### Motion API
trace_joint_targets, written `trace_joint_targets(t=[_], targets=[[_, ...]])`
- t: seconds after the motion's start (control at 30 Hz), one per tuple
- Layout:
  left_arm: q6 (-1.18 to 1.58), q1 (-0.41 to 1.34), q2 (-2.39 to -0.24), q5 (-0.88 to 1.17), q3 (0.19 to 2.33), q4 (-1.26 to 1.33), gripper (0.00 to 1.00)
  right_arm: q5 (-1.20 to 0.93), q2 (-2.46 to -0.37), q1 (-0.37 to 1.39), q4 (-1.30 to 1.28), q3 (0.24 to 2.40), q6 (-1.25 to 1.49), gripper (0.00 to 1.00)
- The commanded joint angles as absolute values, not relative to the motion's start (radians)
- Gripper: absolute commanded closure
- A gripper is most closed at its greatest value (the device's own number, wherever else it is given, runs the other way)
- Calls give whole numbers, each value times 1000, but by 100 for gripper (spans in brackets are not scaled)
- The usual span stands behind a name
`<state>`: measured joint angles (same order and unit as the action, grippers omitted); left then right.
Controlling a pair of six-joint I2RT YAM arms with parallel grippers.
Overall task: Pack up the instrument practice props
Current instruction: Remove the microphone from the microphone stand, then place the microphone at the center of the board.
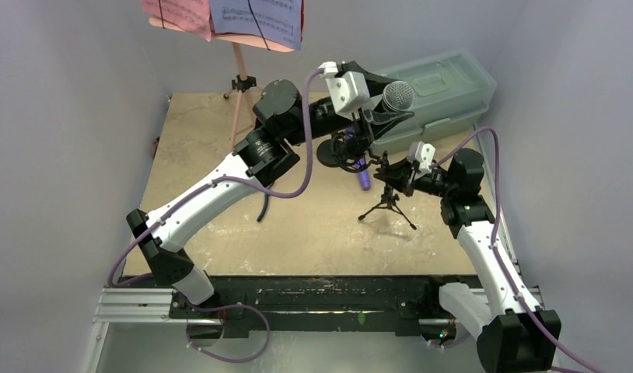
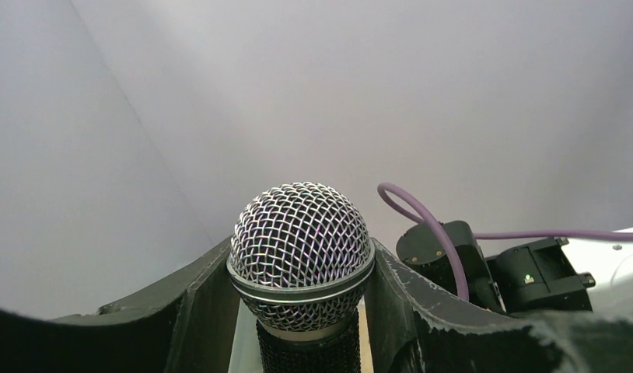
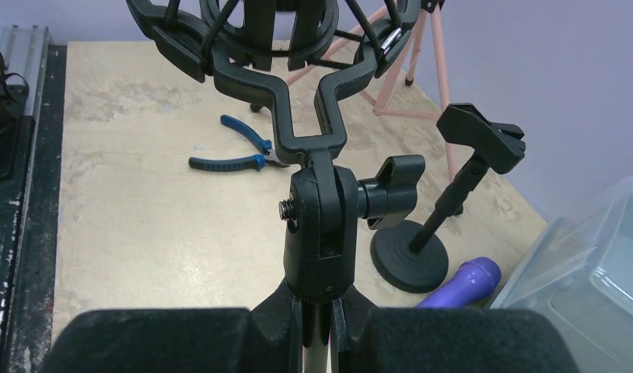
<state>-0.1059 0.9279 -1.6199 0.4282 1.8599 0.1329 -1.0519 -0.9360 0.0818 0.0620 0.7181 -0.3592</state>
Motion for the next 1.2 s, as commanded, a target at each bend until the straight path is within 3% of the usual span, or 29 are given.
trace_joint_targets(t=[0.0,0.47,0.9,1.17], targets=[[-116,923,-1518,374,1846,448,94,-1043,-932,96,12,774,-436,100],[-114,923,-1324,276,1662,515,99,-1057,-934,92,-52,800,-477,100],[-18,923,-873,-44,1103,410,100,-1198,-921,-42,123,781,-214,100],[201,922,-829,-171,774,528,100,-1213,-914,-90,124,784,-202,100]])
